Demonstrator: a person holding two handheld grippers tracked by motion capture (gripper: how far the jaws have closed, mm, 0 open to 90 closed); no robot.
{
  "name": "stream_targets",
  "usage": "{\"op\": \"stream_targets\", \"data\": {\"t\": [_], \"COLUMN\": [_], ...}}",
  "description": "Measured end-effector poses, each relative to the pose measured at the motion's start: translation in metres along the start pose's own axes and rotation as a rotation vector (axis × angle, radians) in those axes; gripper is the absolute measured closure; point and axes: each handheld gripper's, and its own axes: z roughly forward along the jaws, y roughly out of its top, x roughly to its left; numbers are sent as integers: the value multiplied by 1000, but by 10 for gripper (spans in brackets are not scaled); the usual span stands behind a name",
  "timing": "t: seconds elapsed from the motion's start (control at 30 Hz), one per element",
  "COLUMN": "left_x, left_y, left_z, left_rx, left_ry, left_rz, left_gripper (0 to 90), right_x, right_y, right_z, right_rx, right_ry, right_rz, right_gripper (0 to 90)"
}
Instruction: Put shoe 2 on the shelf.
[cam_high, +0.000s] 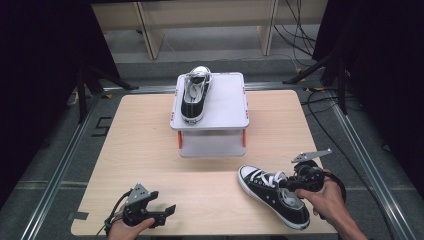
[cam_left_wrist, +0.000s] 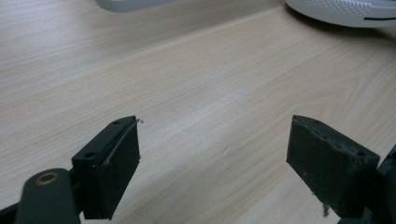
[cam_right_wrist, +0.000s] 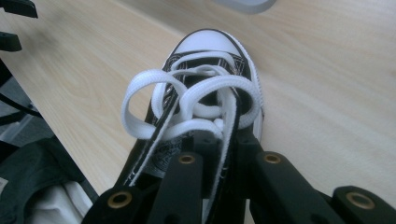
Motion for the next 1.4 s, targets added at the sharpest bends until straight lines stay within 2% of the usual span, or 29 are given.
{"op": "stream_targets", "data": {"t": [0.03, 0.07, 0.1, 0.13, 0.17, 0.2, 0.23, 0.3, 0.33, 0.37, 0.43, 0.47, 0.5, 0.57, 0.63, 0.67, 0.7, 0.73, 0.77, 0.8, 0.97, 1.0, 1.03, 1.07, 1.13, 1.2, 1.27, 1.3, 1.4], "left_x": [0, 2, 3, 4, 4, 5, 6, 8, 9, 10, 13, 13, 14, 15, 15, 16, 16, 15, 15, 15, 17, 17, 17, 17, 16, 17, 17, 17, 16], "left_y": [0, 0, -1, -1, -2, -2, -3, -6, -7, -7, -8, -8, -9, -9, -10, -10, -10, -9, -9, -9, -9, -9, -10, -10, -10, -10, -10, -10, -9], "left_z": [-1, -1, -1, -3, -3, -4, -4, -5, -6, -7, -9, -10, -11, -12, -12, -12, -13, -12, -13, -13, -14, -14, -14, -15, -14, -15, -15, -15, -15], "left_rx": [-6, 5, -7, 4, -6, -4, -5, -9, -1, -5, -5, -16, -3, -6, -17, -8, -5, -17, -10, -9, -12, -18, -20, -20, -27, -16, -16, -16, -24], "left_ry": [-2, 5, 2, 7, 3, 11, 5, 1, 12, 7, 21, 13, 24, 25, 22, 32, 33, 25, 35, 37, 35, 38, 37, 36, 31, 44, 43, 42, 38], "left_rz": [-12, 2, -8, -5, -20, -20, -19, -34, -37, -44, -45, -54, -44, -47, -53, -43, -38, -50, -41, -39, -47, -52, -50, -54, -59, -43, -45, -43, -40], "left_gripper": [166, 166, 165, 166, 166, 166, 166, 166, 166, 166, 166, 166, 166, 166, 166, 166, 166, 166, 166, 166, 166, 166, 166, 166, 166, 166, 166, 166, 166], "right_x": [1, 1, 1, 1, 1, 3, 3, 5, 7, 8, 11, 12, 16, 21, 27, 30, 30, 33, 35, 36, 43, 43, 44, 43, 44, 41, 38, 38, 32], "right_y": [2, 5, 8, 11, 13, 16, 20, 27, 31, 35, 44, 48, 53, 61, 69, 72, 77, 81, 85, 90, 115, 121, 126, 132, 142, 155, 166, 171, 184], "right_z": [-3, -6, -8, -13, -14, -17, -21, -27, -32, -34, -42, -44, -47, -53, -60, -63, -65, -67, -70, -71, -78, -79, -81, -81, -83, -83, -79, -76, -64], "right_rx": [-2, 13, -2, 2, -14, -19, -18, -52, -39, -54, -67, -78, -86, -95, -90, -97, -105, -111, -110, -120, -138, -155, -160, -177, -180, -199, -206, -198, -187], "right_ry": [1, 24, 7, -4, 18, 4, -10, -13, -9, 3, -15, -4, -2, -19, -13, -20, -17, -22, -23, -19, -21, -30, -29, -37, -41, -62, -87, -90, -119], "right_rz": [4, 4, 0, -8, -2, -1, -24, -35, -36, -38, -61, -74, -63, -88, -96, -91, -121, -129, -137, -154, -138, -168, -157, -176, -149, -150, -150, -124, -97], "right_gripper": [853, 853, 854, 854, 854, 854, 854, 854, 853, 854, 853, 854, 854, 854, 854, 854, 854, 854, 854, 854, 854, 854, 854, 854, 854, 854, 854, 854, 854]}}
